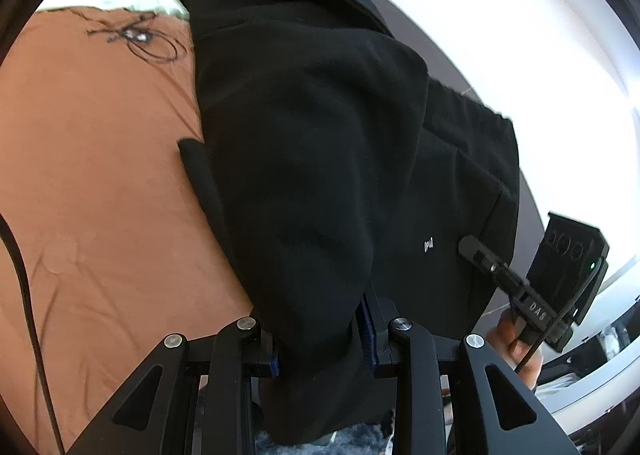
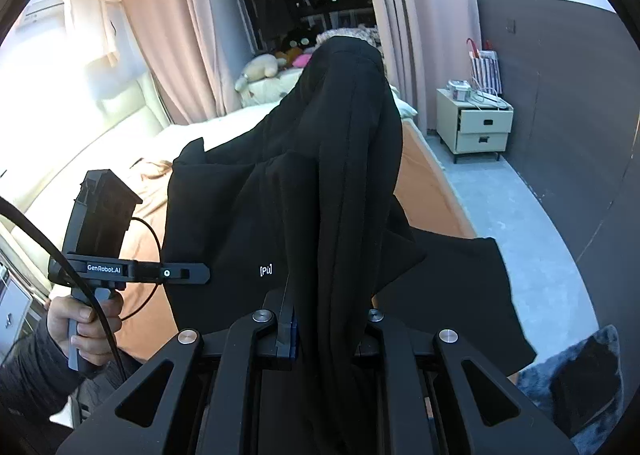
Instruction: Fold large clothes
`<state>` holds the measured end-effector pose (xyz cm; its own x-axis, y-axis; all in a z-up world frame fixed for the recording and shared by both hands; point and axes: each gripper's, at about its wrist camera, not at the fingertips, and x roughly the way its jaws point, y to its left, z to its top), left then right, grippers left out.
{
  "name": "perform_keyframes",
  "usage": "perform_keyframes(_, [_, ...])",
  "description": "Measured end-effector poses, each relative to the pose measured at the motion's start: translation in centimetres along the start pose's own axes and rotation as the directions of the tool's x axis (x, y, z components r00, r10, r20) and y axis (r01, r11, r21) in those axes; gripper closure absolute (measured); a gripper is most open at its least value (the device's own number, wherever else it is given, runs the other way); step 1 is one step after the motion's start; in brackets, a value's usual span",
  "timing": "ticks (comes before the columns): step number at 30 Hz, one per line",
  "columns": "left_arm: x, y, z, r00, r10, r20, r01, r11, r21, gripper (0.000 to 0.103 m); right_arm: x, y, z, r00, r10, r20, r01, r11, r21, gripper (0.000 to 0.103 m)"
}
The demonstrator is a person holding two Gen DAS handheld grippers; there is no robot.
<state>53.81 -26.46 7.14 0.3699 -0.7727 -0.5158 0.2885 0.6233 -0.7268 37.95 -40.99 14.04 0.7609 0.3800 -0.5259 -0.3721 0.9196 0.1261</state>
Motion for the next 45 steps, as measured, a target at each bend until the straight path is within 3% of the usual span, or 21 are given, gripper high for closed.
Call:
perform_keyframes(6, [6.9,1.0,2.3,0.996,0.008,-0.087,-0.008,1.000,-0.001,0.072,1.9,-2.0,1.1,0.997,-0.035,-0.066,0.036,0.999,0.012,0.092])
perform_keyframes(14, [15.7,5.4,6.4,0.983,-0.022,-0.183,0.011,0.998,-0.059,0.072,5.9,-5.8,4.0,0.989,-0.040,-0.145,0.044,0.999,0.026,0.092])
perform_keyframes(21, [21.3,11.2,8.0,0.966,-0.044,-0.254,0.013,0.992,-0.122,0.072,12.5,-9.4,6.7,0.959,-0.064,-0.277,0.081,0.995,0.050,0.092])
perform_keyframes(25, [23.2,14.4,9.2,0.958,-0.010,-0.288,-0.026,0.992,-0.123,0.072,16.4,-10.6,7.7,0.933,-0.104,-0.344,0.146,0.985,0.096,0.078])
perform_keyframes(29, [23.9,16.0,9.3,0.944,0.069,-0.324,-0.100,0.992,-0.080,0.063,18.4,-10.9,7.8,0.912,-0.156,-0.380,0.225,0.963,0.144,0.065])
perform_keyframes(32, [24.5,15.2,9.6,0.939,0.079,-0.335,-0.105,0.993,-0.059,0.058,17.2,-10.4,8.2,0.909,-0.214,-0.356,0.288,0.943,0.167,0.047])
perform_keyframes(34, [25.5,14.8,10.6,0.940,0.088,-0.329,-0.106,0.994,-0.038,0.047,14.8,-10.3,8.8,0.925,-0.229,-0.303,0.298,0.932,0.207,0.046])
perform_keyframes(35, [26.5,13.1,9.3,0.944,0.088,-0.319,-0.103,0.994,-0.028,0.040,13.7,-10.4,8.9,0.930,-0.231,-0.286,0.300,0.926,0.230,0.045])
perform_keyframes(38, [26.9,12.3,8.8,0.946,0.099,-0.309,-0.111,0.993,-0.024,0.037,9.8,-10.0,8.5,0.934,-0.247,-0.257,0.320,0.899,0.300,0.045])
perform_keyframes(45, [25.6,13.4,11.2,0.954,0.148,-0.261,-0.154,0.988,-0.005,0.037,1.4,-8.0,0.6,0.944,-0.274,-0.182,0.329,0.802,0.498,0.045])
